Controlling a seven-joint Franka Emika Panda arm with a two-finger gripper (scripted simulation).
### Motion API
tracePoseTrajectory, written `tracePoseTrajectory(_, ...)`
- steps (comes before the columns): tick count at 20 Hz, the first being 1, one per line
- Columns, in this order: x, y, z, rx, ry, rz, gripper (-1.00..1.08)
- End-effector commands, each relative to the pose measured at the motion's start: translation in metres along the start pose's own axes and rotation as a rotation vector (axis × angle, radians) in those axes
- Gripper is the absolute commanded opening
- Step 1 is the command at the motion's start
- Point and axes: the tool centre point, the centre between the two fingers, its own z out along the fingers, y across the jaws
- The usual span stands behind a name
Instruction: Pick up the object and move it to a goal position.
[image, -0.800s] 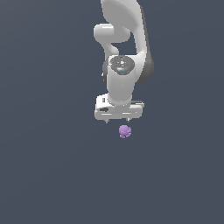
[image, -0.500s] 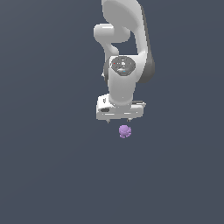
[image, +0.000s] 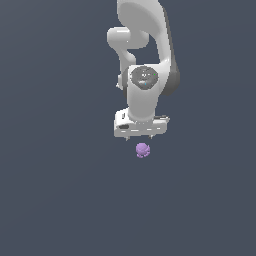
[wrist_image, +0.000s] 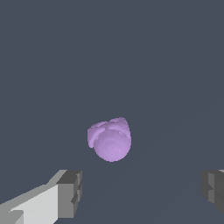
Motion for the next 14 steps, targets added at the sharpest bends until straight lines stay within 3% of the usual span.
tracePoseTrajectory(1, 0.000, -0.001, 0.004, -0.002, 0.002, -0.013, 1.00)
tracePoseTrajectory(14, -0.003, -0.017, 0.052, -0.033, 0.043, -0.207, 1.00)
